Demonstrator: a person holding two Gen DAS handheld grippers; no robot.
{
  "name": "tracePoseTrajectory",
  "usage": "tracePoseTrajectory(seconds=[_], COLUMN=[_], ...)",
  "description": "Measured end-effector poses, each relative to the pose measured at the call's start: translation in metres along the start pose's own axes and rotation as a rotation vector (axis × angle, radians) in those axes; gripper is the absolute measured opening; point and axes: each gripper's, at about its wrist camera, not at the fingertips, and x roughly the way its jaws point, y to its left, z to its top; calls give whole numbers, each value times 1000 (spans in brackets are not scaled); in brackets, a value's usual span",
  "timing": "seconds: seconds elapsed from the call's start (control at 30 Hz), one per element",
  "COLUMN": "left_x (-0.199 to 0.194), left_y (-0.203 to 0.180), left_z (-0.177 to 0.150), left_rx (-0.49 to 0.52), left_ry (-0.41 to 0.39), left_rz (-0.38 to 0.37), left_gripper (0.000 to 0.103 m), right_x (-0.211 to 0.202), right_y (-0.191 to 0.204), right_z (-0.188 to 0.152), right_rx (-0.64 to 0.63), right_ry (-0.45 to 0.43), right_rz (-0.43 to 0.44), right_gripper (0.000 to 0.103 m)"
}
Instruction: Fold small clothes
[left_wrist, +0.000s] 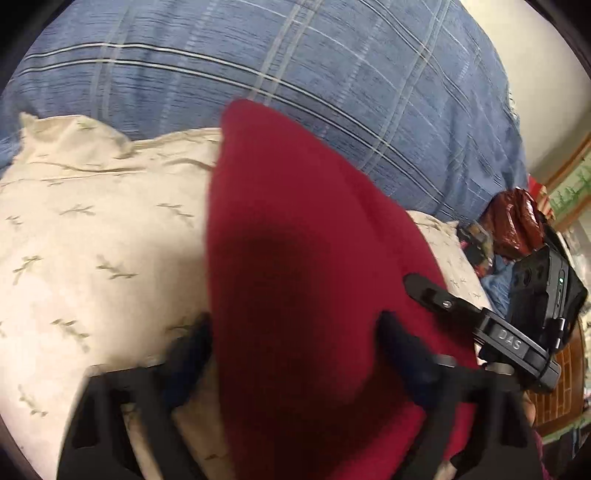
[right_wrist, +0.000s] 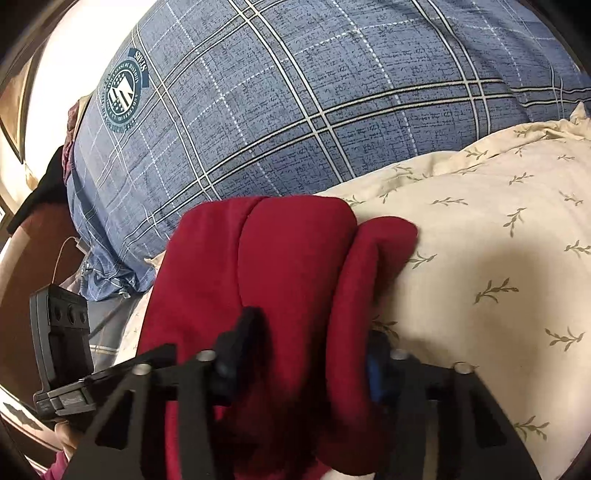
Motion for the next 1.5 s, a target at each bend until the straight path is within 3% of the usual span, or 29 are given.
tracePoseTrajectory(seconds=[0.03, 0.1, 0.2, 0.4, 0.5, 0.57, 0.63, 0.7, 0.8, 0.9, 1.0, 1.07, 1.17, 1.27, 1.4, 1.47, 1.5], left_x=[1, -4, -25, -94, -115, -112, -99, -100, -105, -107, -115, -118, -127, -153, -168, -176, -180], left_y=[-1, -6, -12, -12, -2, 4, 13, 14, 5, -4, -13, -18, -22, -29, -45, -54, -55], left_z=[3, 4, 3, -27, -57, -74, -89, -97, -99, -101, -108, -116, -127, -143, -159, -167, -171], left_rx=[4, 29, 49, 24, 0, -10, -25, -34, -3, 18, 42, 30, 25, 53, 79, 86, 90], left_ry=[-1, -6, 6, -5, -11, 9, 40, 0, -45, -97, -167, -197, -210, -270, -336, -367, -377], left_rz=[18, 30, 22, 24, 76, 127, 191, 207, 266, 329, 397, 422, 435, 487, 527, 531, 532], left_gripper=[67, 51, 47, 47, 48, 48, 51, 58, 59, 61, 65, 67, 67, 67, 67, 67, 67], right_x=[-4, -10, -31, -68, -70, -58, -48, -64, -92, -117, -118, -105, -76, -72, -91, -102, -107], right_y=[2, 6, 22, 75, 90, 92, 90, 93, 113, 141, 157, 160, 149, 148, 161, 166, 168], right_z=[0, 2, 2, -28, -59, -77, -91, -100, -104, -114, -127, -140, -152, -159, -160, -158, -157], right_rx=[4, 9, 10, -61, -78, -92, -108, -117, -205, -291, -344, -398, -423, -440, -439, -428, -422], right_ry=[-4, -7, -10, 25, 55, 103, 153, 113, 47, 6, 33, 62, 94, 57, 28, 4, -11], right_rz=[1, 5, 56, 113, 142, 101, -1, -9, -21, 40, 97, 46, -99, -141, -130, -116, -116], right_gripper=[37, 32, 27, 27, 31, 32, 35, 37, 37, 36, 32, 29, 20, 18, 26, 46, 52])
